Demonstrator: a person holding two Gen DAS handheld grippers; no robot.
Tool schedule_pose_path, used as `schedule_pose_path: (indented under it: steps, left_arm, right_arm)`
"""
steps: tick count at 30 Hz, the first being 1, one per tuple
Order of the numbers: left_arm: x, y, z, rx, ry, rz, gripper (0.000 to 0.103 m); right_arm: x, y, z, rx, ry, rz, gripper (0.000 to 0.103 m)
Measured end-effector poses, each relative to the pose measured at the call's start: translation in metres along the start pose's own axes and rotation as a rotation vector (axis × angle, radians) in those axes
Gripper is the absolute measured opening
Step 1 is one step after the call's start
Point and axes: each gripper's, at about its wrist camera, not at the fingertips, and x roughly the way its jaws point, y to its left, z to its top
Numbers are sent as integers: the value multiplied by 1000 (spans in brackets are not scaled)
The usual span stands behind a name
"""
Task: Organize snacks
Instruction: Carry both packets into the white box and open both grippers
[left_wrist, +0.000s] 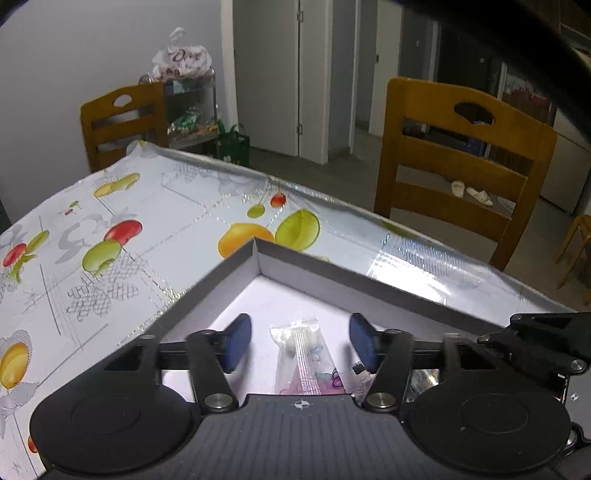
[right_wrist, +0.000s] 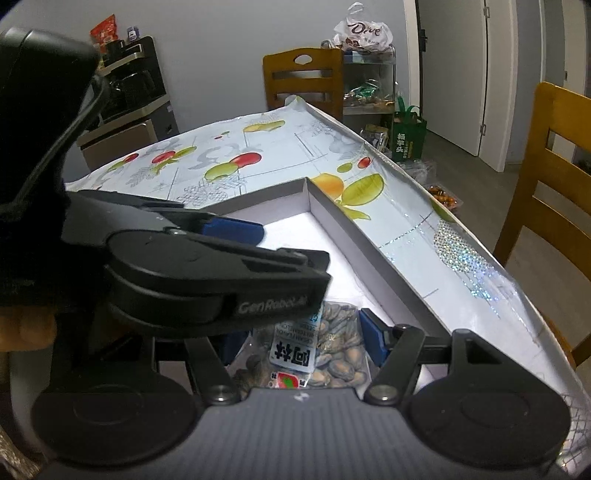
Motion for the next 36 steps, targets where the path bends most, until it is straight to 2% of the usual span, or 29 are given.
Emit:
schedule_pose_path:
  steps: [3,7,9,10,11,23,36]
  left_arm:
    - [-3,0,1,3,-15,5,75]
    - [-7,0,2,2,-30,11,79]
    - [-9,0,2,2,-31,12,81]
    - [-10,-1,2,4,-32,14,81]
    - [-12,0,2,1,-35,15,82]
    - [-46,2,-2,-25,-76,24,89]
    - [-115,8,-25,-32,-137,74,102]
  right_arm:
    - [1,1,0,-1,-5,-1,65]
    - [-2,1,0,13,-18,-22,67]
    - [-7,0,0,23,-37,-33,76]
    - [-10,-1,1,28,-59,-37,84]
    - [-13,-1,1,33,-77,-39,87]
    - [-43,4,-3,36,-100,-44,89]
    - [-98,36,-22,-6,-136,-16,91]
